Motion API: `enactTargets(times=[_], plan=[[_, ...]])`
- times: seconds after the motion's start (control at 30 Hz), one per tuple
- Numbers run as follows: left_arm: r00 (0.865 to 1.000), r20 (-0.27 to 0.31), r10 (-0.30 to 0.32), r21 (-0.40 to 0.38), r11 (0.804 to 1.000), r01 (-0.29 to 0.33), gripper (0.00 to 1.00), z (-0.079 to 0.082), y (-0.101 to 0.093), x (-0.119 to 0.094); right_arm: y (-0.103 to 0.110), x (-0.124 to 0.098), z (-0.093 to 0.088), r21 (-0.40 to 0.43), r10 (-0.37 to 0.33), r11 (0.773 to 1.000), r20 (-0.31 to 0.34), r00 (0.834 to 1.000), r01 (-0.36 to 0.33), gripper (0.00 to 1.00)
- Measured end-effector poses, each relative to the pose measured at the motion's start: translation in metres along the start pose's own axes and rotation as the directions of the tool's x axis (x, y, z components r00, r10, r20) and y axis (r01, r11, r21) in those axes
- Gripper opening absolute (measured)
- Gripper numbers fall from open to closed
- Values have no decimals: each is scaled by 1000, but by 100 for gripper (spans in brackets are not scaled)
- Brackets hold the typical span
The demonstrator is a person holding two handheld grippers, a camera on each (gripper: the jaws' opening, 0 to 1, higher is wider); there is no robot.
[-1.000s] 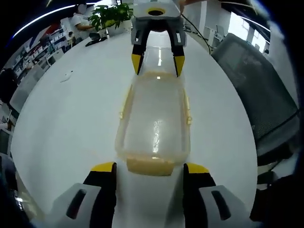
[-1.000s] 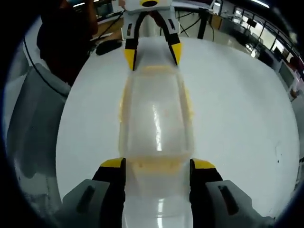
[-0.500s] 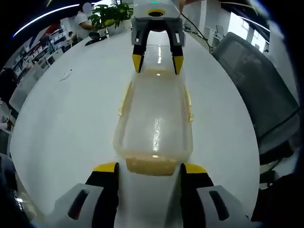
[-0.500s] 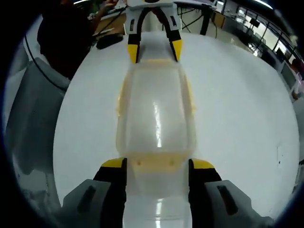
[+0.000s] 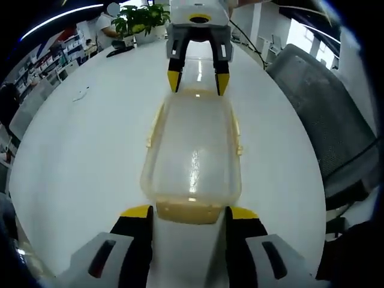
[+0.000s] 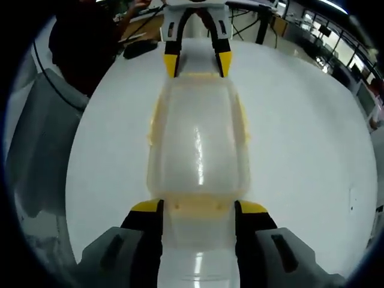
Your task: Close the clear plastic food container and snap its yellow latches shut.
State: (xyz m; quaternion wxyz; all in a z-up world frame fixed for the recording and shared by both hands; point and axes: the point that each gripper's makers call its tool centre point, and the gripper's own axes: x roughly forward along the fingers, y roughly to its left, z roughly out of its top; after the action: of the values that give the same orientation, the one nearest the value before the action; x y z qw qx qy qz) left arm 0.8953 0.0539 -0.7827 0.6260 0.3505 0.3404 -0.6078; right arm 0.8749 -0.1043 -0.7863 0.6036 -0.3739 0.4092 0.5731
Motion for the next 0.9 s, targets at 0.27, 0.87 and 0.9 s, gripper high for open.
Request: enactTargets(times=[0.27, 0.87, 0.9], plan=[[1000, -1, -2, 1, 1000, 2, 40, 0, 0, 0, -1, 0, 0, -3, -2, 1000, -4, 1000, 2, 40], [1000, -22, 3, 0, 1000, -3, 33, 0, 3, 0, -3, 1, -1, -27, -14, 1000, -12, 1000, 14, 37], [1000, -22, 3, 0, 1000, -3, 33, 0, 3, 0, -3, 1, -1, -27, -15, 1000, -13, 1000, 15, 37]])
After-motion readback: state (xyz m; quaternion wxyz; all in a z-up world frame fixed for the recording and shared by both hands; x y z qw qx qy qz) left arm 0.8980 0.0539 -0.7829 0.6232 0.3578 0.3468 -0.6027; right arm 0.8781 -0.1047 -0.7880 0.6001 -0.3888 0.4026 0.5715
